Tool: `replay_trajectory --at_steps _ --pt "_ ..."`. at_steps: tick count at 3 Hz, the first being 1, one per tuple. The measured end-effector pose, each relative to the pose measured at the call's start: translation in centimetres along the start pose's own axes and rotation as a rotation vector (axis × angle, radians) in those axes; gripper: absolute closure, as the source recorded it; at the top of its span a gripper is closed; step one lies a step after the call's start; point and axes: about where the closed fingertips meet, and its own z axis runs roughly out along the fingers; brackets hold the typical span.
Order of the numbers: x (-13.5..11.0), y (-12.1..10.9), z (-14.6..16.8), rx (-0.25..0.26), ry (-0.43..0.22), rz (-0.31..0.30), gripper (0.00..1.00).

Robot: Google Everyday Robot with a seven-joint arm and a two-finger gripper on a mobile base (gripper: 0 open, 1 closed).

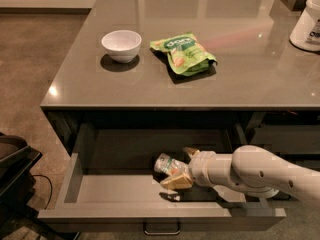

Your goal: Pick 7up can from top drawer and place on counter

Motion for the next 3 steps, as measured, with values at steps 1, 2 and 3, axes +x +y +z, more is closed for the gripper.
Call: replay_trajectory --at_steps 1,2,3 --pt "0.00 0.00 0.00 0.000 0.000 0.000 0.42" --pt "0.00 0.00 0.00 0.000 0.000 0.000 0.65" --pt "0.00 0.00 0.00 0.000 0.000 0.000 0.88"
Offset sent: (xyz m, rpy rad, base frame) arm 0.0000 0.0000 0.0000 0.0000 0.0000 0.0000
